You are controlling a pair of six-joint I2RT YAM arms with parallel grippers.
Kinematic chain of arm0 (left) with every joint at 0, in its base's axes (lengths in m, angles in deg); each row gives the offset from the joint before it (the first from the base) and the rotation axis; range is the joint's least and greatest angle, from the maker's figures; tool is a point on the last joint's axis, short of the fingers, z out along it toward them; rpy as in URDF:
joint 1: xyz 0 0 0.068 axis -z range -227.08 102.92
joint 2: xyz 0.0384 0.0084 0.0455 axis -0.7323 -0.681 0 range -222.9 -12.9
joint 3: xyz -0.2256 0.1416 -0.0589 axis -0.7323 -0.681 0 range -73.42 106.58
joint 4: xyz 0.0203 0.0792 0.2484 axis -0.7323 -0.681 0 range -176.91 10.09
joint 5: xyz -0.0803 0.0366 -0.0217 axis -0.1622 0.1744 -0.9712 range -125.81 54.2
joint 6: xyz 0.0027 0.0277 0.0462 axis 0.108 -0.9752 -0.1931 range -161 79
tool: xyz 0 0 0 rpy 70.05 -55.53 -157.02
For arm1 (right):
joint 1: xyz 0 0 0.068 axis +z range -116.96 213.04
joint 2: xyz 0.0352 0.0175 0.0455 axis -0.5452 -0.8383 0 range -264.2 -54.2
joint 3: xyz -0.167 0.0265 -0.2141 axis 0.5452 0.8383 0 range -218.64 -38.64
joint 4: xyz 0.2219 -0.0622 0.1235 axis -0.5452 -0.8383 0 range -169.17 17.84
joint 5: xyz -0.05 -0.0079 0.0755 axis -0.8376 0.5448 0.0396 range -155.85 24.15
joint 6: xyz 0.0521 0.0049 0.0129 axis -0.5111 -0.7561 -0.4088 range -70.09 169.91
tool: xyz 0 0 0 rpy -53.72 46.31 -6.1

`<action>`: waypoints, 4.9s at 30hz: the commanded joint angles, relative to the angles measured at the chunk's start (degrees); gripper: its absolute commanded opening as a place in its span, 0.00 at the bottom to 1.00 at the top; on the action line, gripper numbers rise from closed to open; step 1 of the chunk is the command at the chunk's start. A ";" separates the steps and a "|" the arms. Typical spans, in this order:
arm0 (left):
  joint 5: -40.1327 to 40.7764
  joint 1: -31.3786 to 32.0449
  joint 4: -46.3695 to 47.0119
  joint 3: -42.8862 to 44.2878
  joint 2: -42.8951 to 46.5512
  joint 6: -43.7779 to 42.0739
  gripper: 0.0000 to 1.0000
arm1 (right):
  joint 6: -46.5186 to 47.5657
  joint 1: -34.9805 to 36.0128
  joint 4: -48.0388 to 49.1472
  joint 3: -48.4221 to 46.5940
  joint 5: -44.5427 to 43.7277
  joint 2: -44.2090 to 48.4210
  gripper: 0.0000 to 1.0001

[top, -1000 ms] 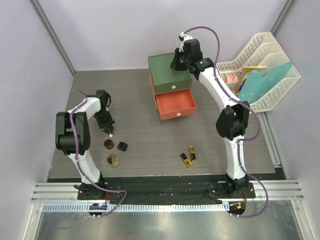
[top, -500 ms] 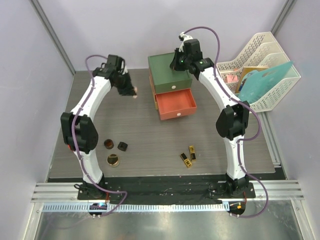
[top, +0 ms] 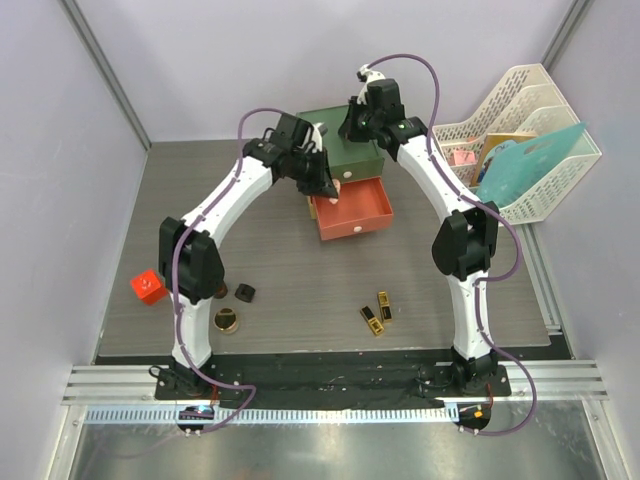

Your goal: Organize the makeup

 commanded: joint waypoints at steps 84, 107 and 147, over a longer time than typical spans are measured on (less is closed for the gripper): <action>11.21 -29.94 -17.45 -31.38 10.76 -9.83 0.00 | -0.12 -0.27 -4.77 2.91 4.62 -2.70 0.01; 1.62 -1.56 -5.15 10.11 -1.71 -1.21 0.00 | 0.67 -0.27 -5.30 5.46 4.53 -2.70 0.01; 15.33 -0.14 -14.02 -1.11 11.80 -11.14 0.78 | 1.02 -0.44 -5.39 5.90 4.71 -3.32 0.01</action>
